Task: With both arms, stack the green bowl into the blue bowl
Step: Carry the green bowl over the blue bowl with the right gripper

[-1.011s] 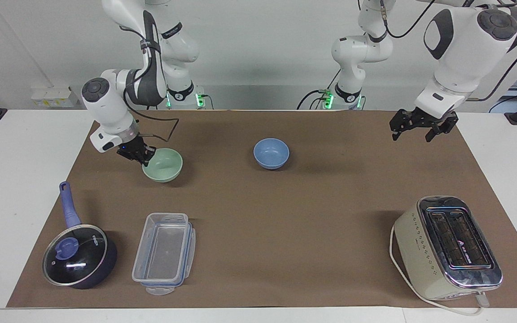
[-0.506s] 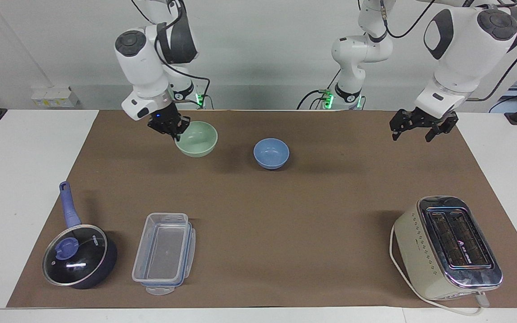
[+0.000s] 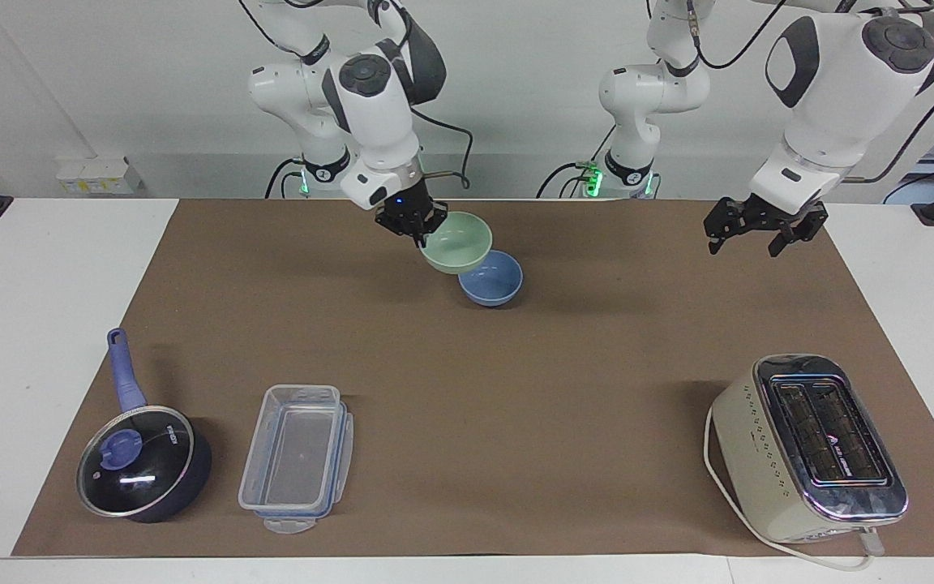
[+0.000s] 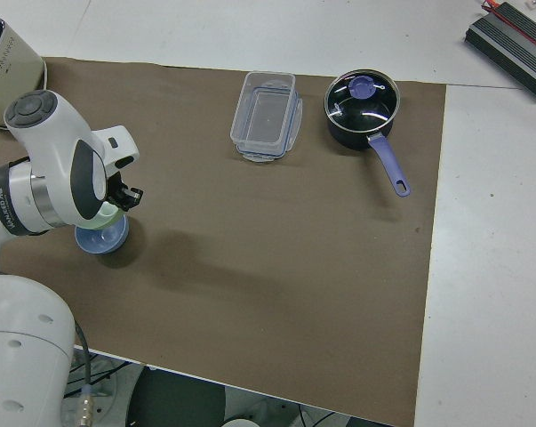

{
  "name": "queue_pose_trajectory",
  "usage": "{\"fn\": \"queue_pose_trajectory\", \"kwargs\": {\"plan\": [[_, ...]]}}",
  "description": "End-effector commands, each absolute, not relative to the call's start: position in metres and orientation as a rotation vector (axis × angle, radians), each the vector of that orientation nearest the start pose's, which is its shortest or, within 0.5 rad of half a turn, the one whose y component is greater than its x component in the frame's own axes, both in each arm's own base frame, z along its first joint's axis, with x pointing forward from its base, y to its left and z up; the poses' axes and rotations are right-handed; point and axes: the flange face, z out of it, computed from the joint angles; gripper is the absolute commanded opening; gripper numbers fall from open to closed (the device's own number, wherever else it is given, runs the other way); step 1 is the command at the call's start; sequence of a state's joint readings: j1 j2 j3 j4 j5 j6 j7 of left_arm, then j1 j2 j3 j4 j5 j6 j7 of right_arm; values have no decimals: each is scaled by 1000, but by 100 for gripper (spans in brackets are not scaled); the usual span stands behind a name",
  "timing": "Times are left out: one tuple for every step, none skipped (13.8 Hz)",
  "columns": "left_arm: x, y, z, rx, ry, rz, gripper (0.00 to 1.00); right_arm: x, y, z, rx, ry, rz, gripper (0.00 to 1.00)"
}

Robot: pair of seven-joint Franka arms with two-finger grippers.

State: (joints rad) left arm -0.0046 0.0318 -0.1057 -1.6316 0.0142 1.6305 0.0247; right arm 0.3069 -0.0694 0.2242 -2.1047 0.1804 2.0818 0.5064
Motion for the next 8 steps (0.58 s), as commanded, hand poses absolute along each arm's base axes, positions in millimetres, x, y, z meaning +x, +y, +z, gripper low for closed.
{"fn": "queue_pose_trajectory", "kwargs": {"plan": [[563,-59,585,-3104,206,67,100,453,303,432,-2970,117,77,0],[563,-59,585,-3104,206,67,100,452,309,422,-2964,136,62,0],[563,-59,585,-3104,206,67,100,450,309,413,-2964,145,58,0],[563,-59,585,-3104,206,67,100,446,310,406,-2968,140,63,0],[563,-59,585,-3104,206,67,100,444,311,400,-2972,137,73,0],[563,-59,585,-3104,206,67,100,444,315,393,-2973,127,79,0],[563,-59,585,-3104,206,67,100,440,323,387,-2974,106,84,0],[563,-59,585,-3104,206,67,100,441,325,383,-2974,105,85,0]]}}
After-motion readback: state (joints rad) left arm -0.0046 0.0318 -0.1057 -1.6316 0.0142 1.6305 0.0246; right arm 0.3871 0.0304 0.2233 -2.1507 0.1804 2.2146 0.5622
